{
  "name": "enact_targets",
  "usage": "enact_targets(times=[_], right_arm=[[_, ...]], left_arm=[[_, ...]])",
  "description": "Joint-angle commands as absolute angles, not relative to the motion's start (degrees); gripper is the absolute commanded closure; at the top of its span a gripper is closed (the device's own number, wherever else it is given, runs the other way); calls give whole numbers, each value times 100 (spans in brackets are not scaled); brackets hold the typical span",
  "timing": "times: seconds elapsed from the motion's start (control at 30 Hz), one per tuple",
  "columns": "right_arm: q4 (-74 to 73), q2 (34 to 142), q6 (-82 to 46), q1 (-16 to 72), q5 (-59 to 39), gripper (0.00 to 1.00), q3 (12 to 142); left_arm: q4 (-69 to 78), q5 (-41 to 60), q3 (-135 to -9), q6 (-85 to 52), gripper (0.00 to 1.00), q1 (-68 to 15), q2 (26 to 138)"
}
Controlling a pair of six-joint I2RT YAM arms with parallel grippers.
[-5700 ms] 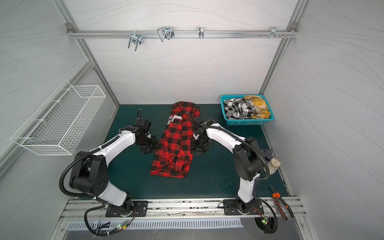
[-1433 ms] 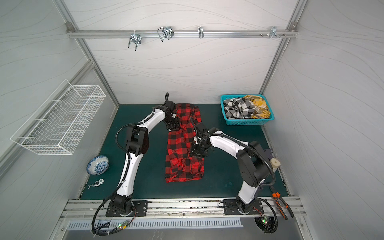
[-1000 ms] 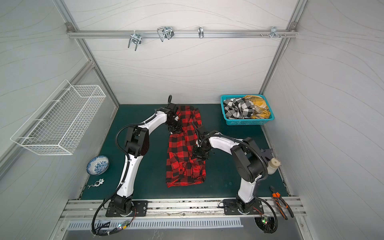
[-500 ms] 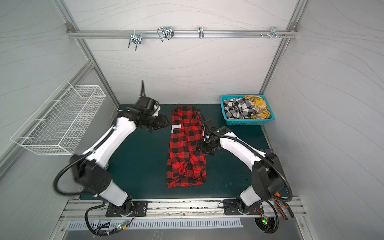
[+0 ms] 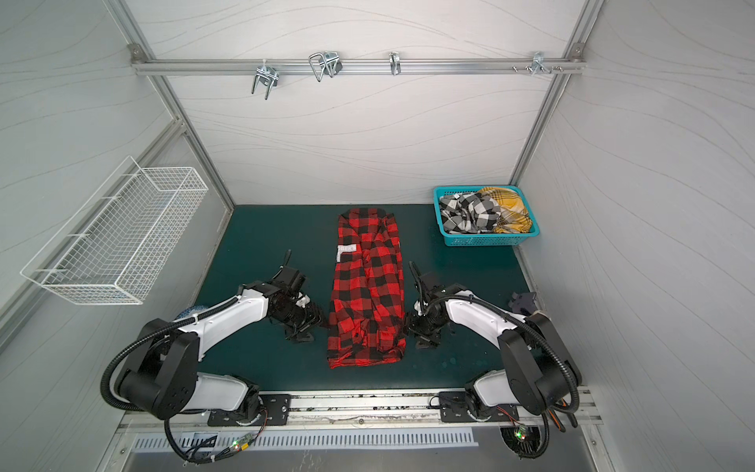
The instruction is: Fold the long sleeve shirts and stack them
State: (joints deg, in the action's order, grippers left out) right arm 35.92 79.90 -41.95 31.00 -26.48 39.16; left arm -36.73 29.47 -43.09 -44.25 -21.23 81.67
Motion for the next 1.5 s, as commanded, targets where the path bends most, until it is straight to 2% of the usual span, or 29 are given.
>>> enact_targets(times=[0.0, 0.37, 0.57, 0.93, 1.23, 1.33, 1.4, 1.47], right_arm=[[2966, 8097, -4519, 3050, -3057, 34, 3757], [2601, 8114, -4848, 3128, -3262, 45, 3443], [2596, 8023, -4946, 3207, -3182, 42, 3382], [2624, 8331, -5038, 3445, -3111, 52, 3476], [2666, 8254, -5054, 3471, -3012, 65, 3480], [2678, 8266, -5038, 3502, -2998, 75, 3515], [2691, 8287, -5030, 3541, -2974, 78, 3552], [2724, 8310, -5024, 3579, -2937, 78, 3592]], left_arm=[[-3465, 3035, -4464, -4570, 41, -2215, 8422], [-3631, 2971, -3973, -4813, 45, -2526, 8161], [-3269, 3016, -3826, -4939, 45, -2661, 8492], [-2931, 3239, -3712, -5030, 59, -2767, 8751], [-2909, 3208, -3682, -5106, 76, -2909, 8701], [-2923, 3244, -3683, -5113, 84, -2945, 8684], [-2936, 3250, -3681, -5139, 84, -2979, 8650], [-2987, 3238, -3682, -5135, 77, -3023, 8623]])
